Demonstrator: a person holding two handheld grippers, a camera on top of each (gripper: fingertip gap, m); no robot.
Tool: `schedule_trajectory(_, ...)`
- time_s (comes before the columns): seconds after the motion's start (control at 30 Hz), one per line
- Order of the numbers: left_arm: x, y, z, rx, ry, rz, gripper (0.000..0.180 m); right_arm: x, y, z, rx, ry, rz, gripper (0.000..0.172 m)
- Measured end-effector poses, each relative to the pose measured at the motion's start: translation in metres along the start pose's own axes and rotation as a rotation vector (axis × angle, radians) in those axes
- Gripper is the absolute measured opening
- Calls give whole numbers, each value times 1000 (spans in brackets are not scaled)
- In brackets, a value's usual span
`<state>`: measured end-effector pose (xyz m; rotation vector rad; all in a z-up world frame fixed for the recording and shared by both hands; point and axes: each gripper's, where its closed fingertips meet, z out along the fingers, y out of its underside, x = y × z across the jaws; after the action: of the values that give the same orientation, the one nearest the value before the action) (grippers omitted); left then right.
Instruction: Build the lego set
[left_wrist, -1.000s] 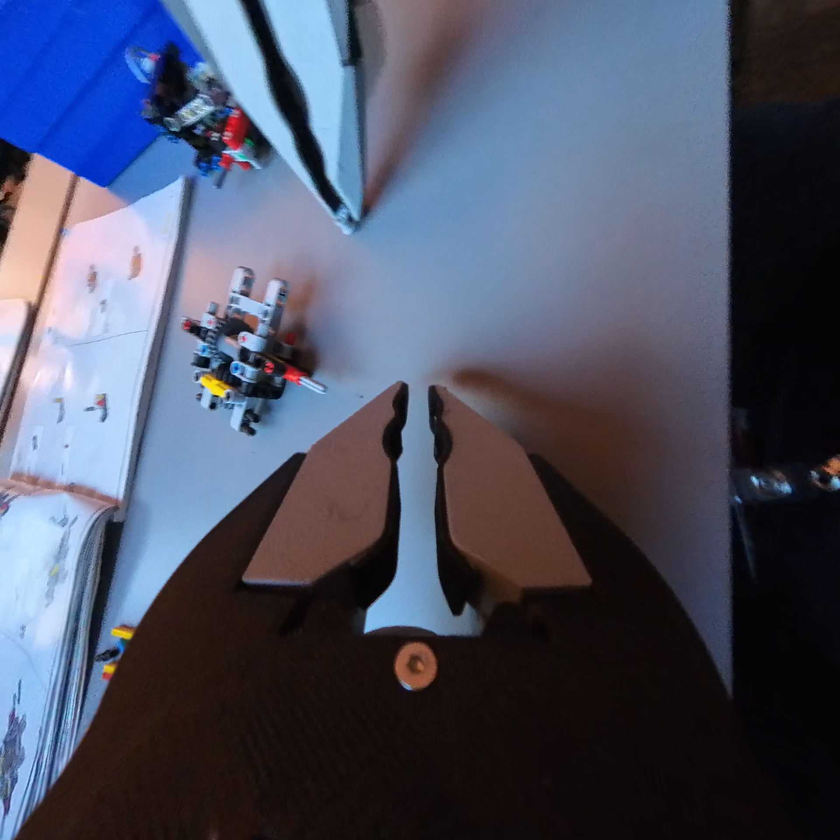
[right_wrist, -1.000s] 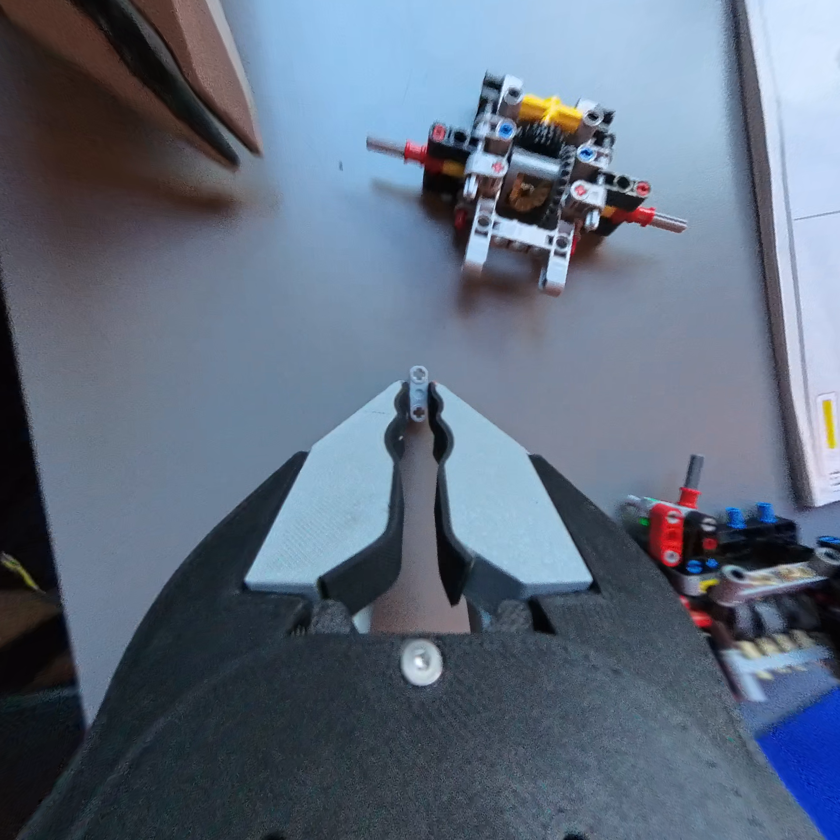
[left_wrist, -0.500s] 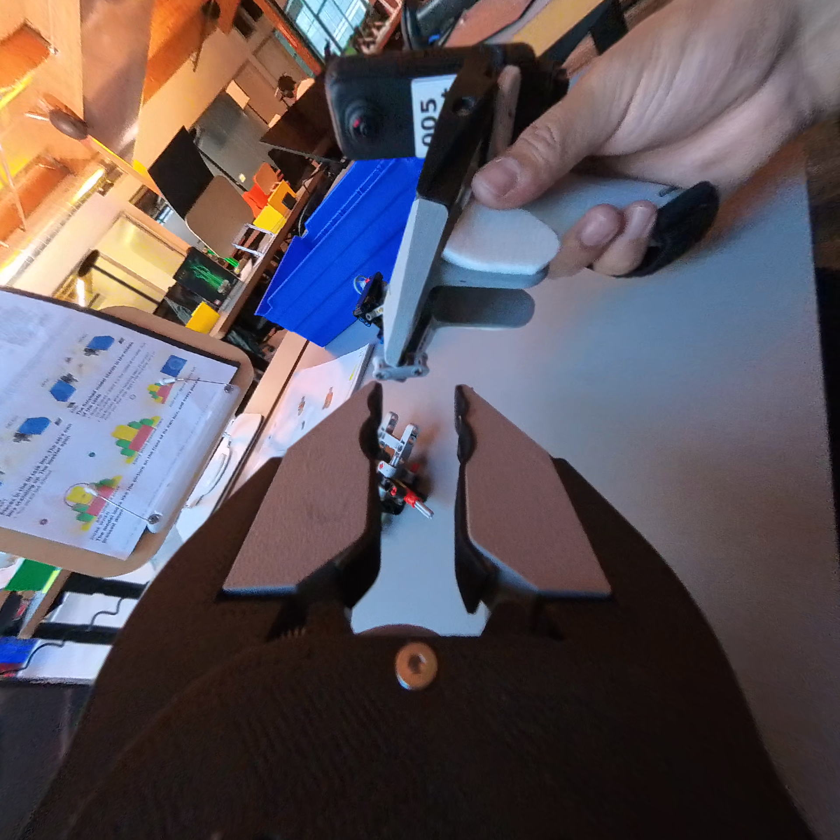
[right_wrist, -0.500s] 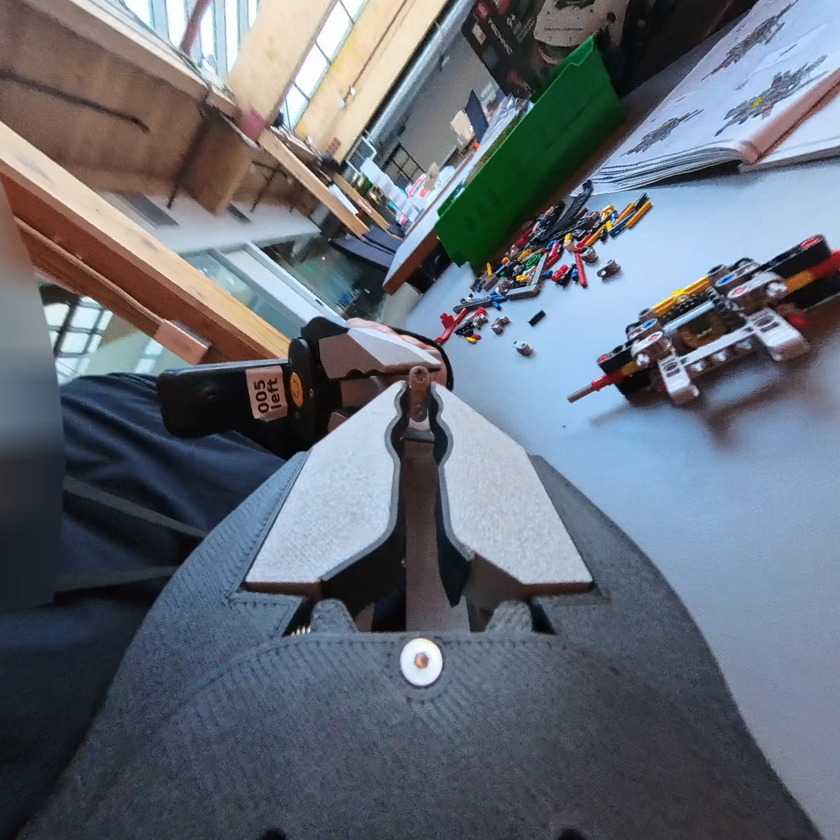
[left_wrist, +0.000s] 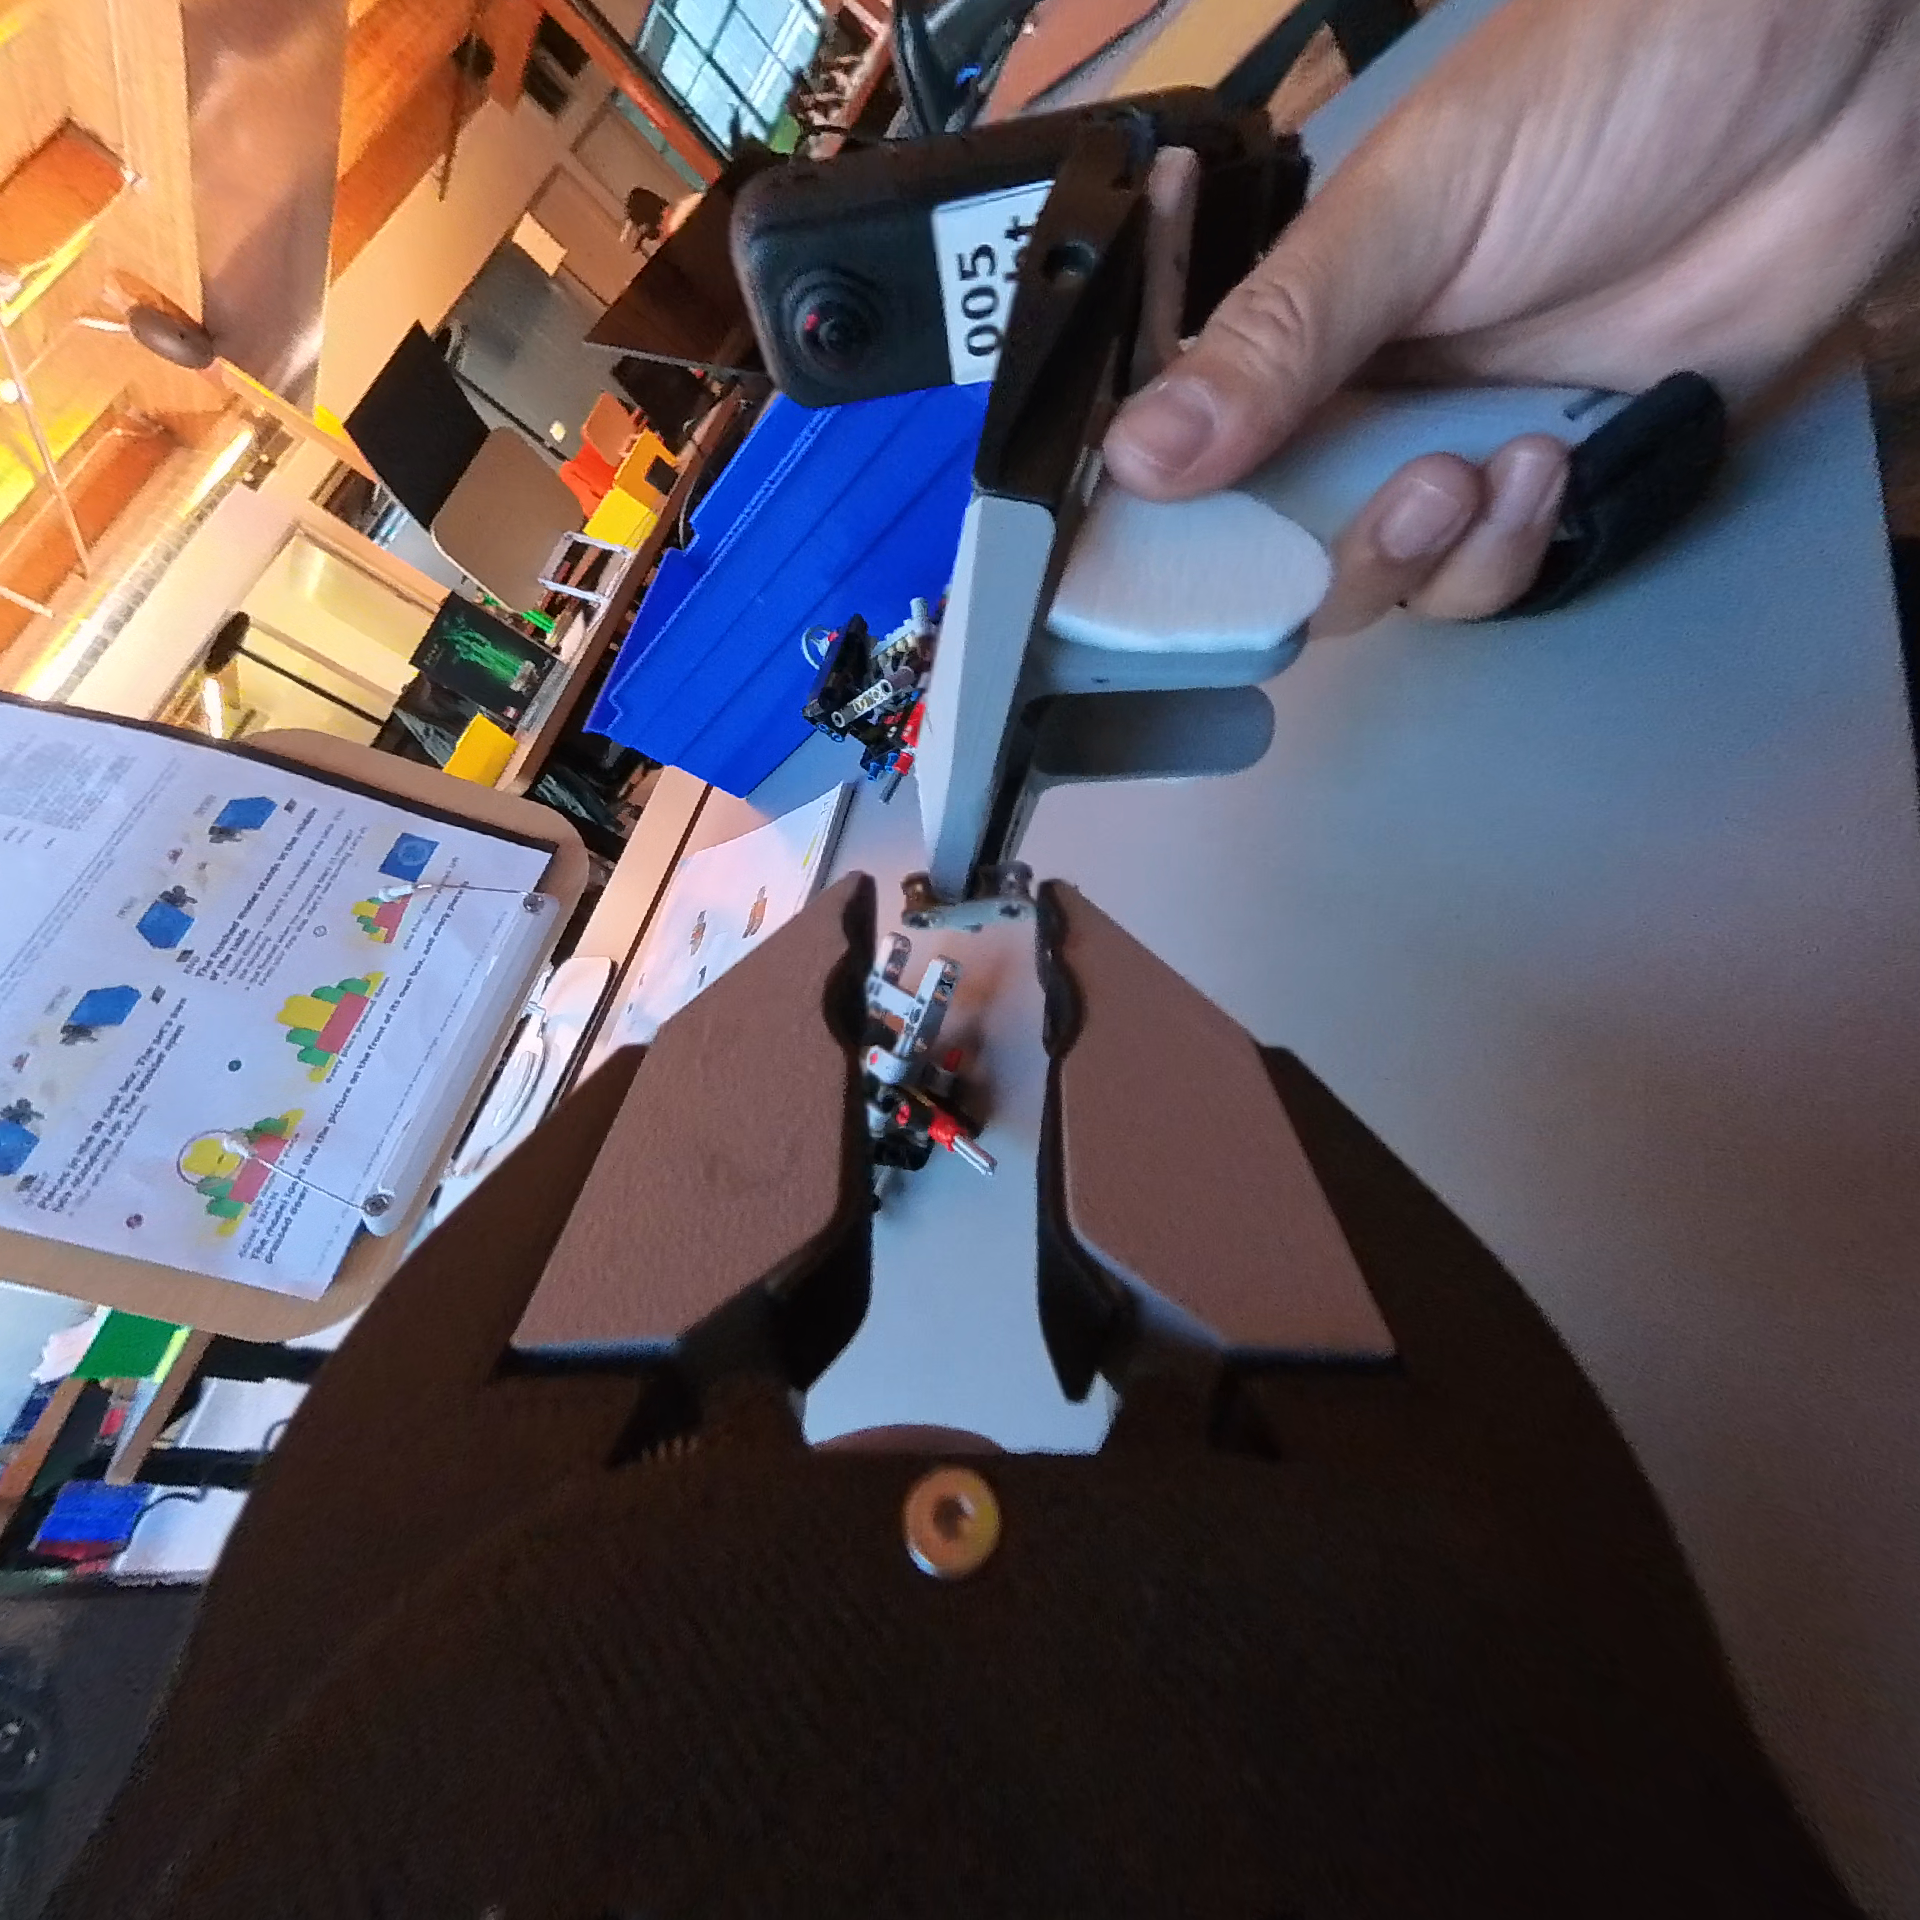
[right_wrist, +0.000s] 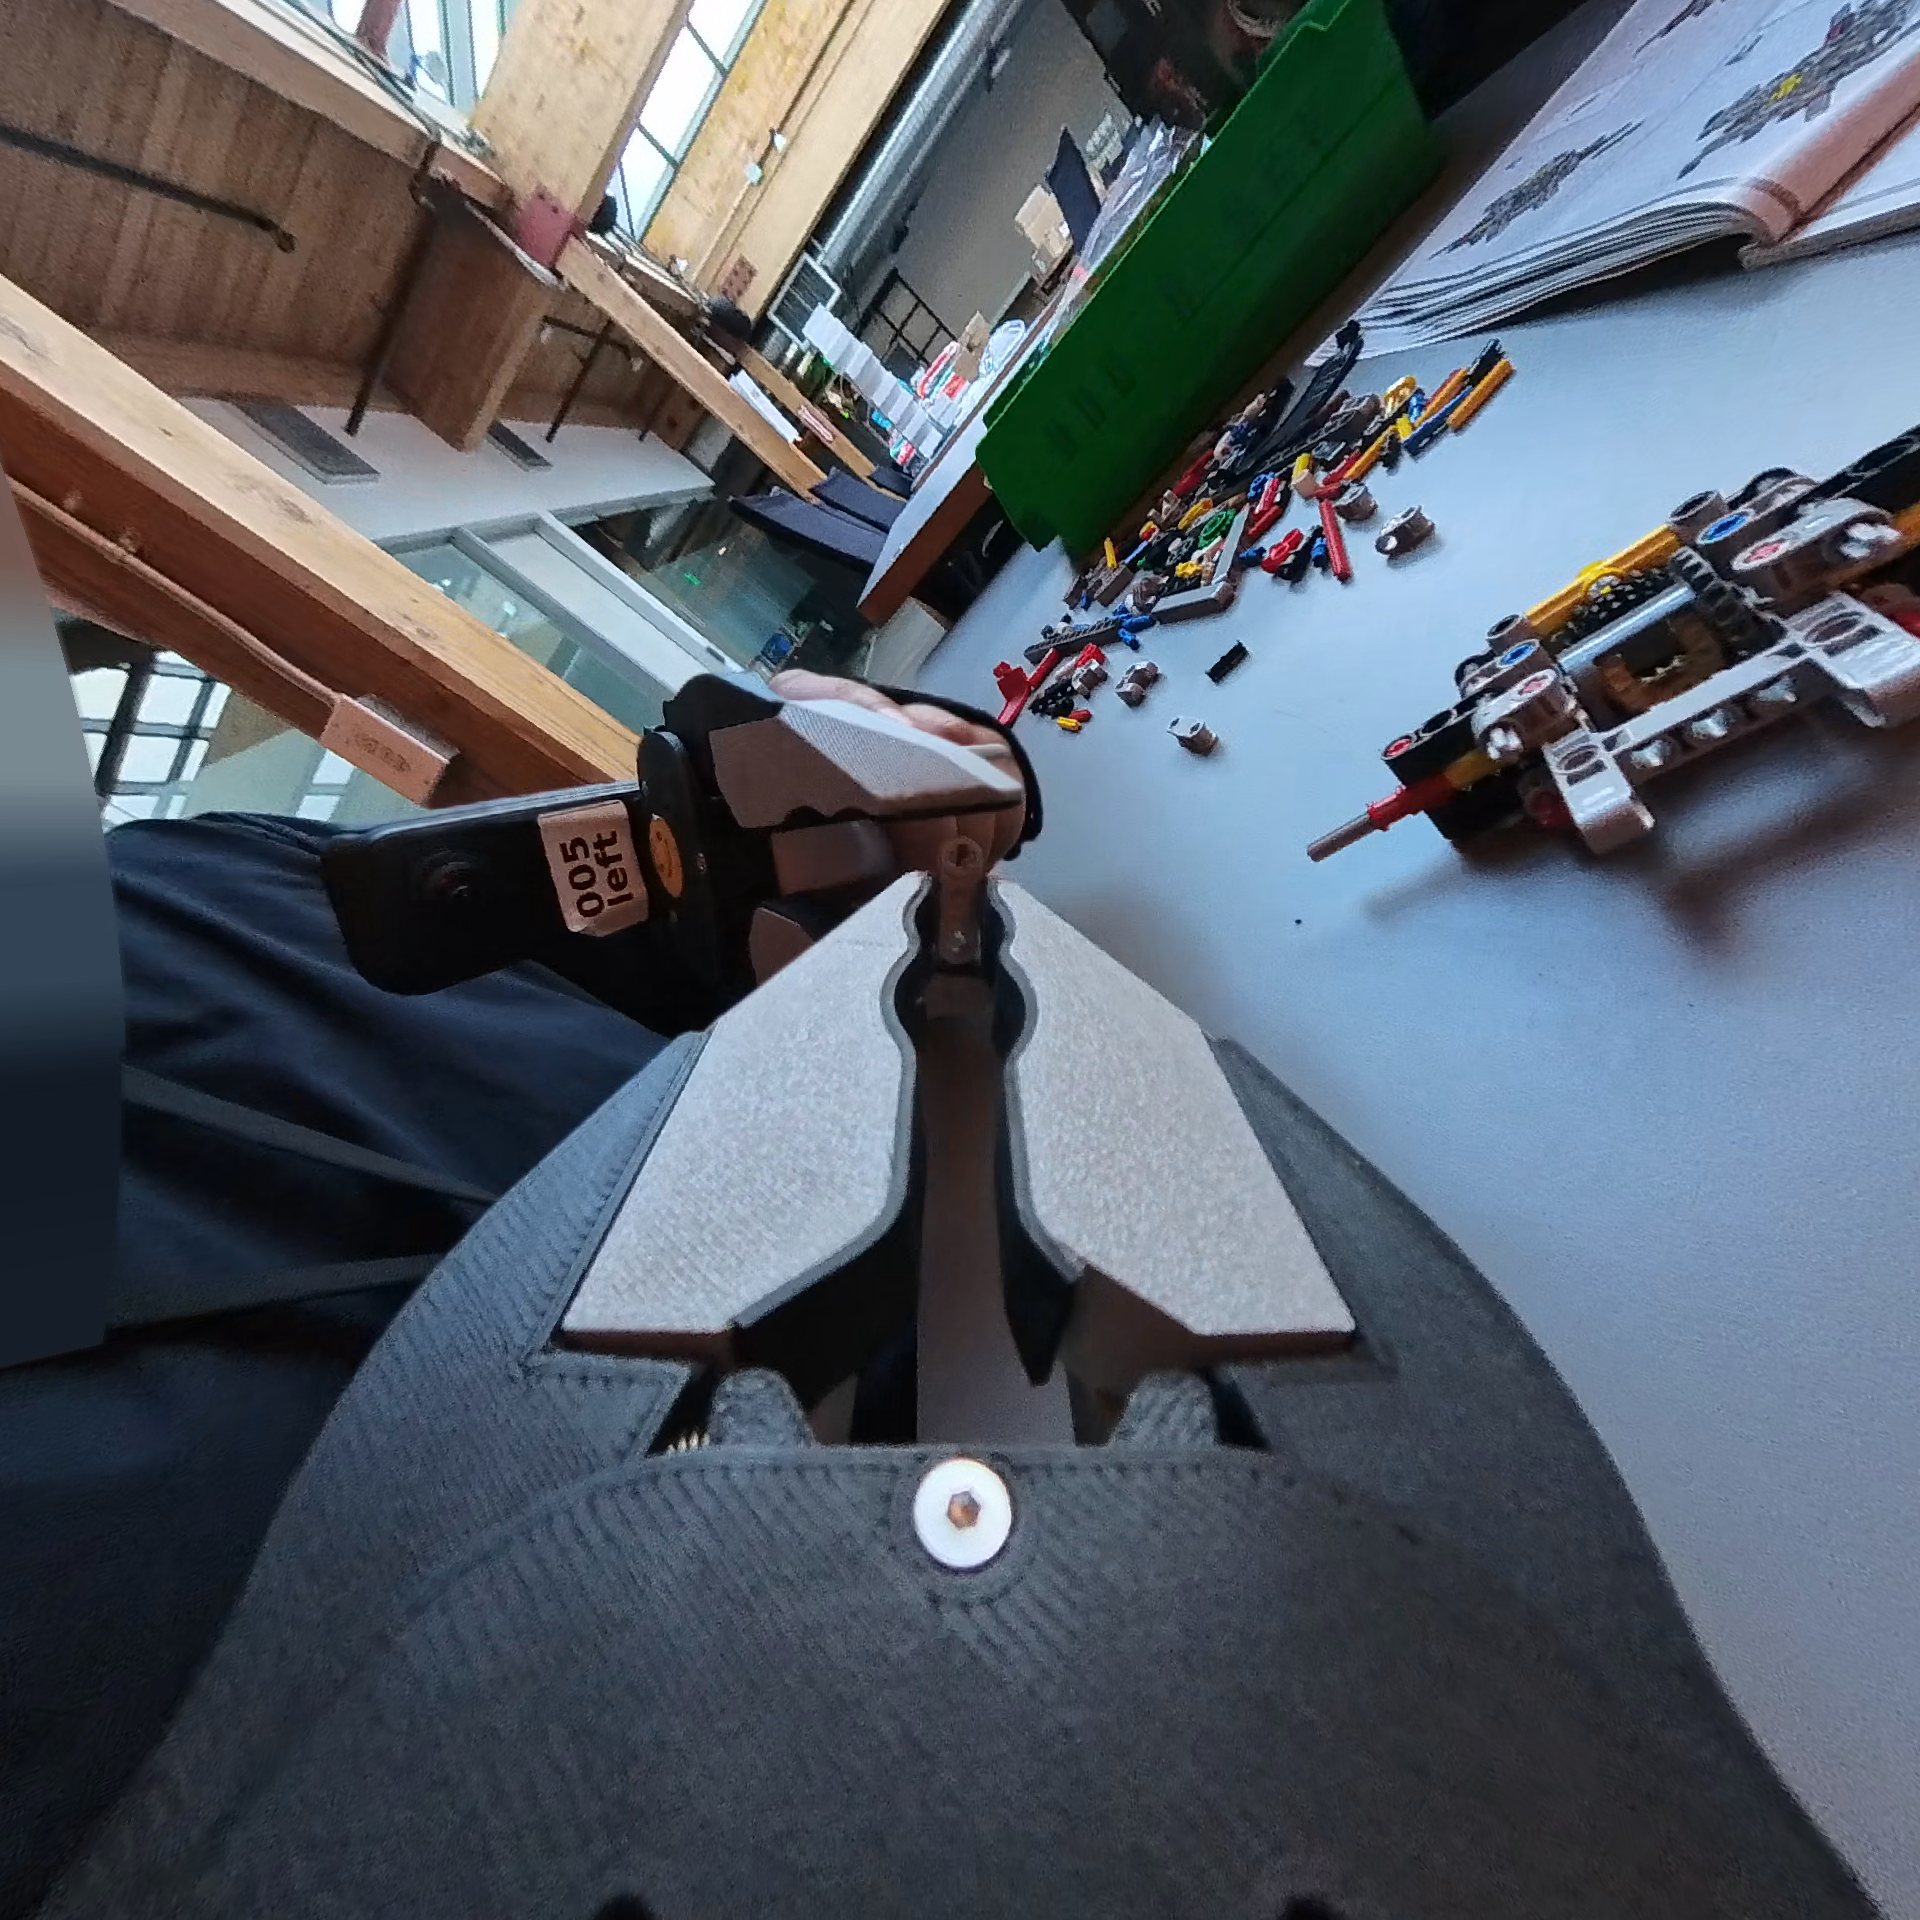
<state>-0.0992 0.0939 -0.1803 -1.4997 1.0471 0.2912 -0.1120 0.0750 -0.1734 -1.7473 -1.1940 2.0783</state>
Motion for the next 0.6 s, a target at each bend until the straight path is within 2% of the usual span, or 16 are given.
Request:
schedule_trajectory(0.13, 3, 9, -2, -17, 31, 39, 25, 6, 0, -8, -37, 57, -42, 4)
schedule_trajectory(0.3, -1, 24, -4, -35, 40, -28, 26, 16, -8, -32, -70, 166, -162, 4)
schedule_trajectory(0.43, 6, 25, 0, -35, 42, -48, 24, 20, -7, -36, -66, 174, -223, 4)
schedule_trajectory(0.6, 14, 28, 6, -58, 42, 18, 21, 9, -13, -39, 7, 102, -296, 4)
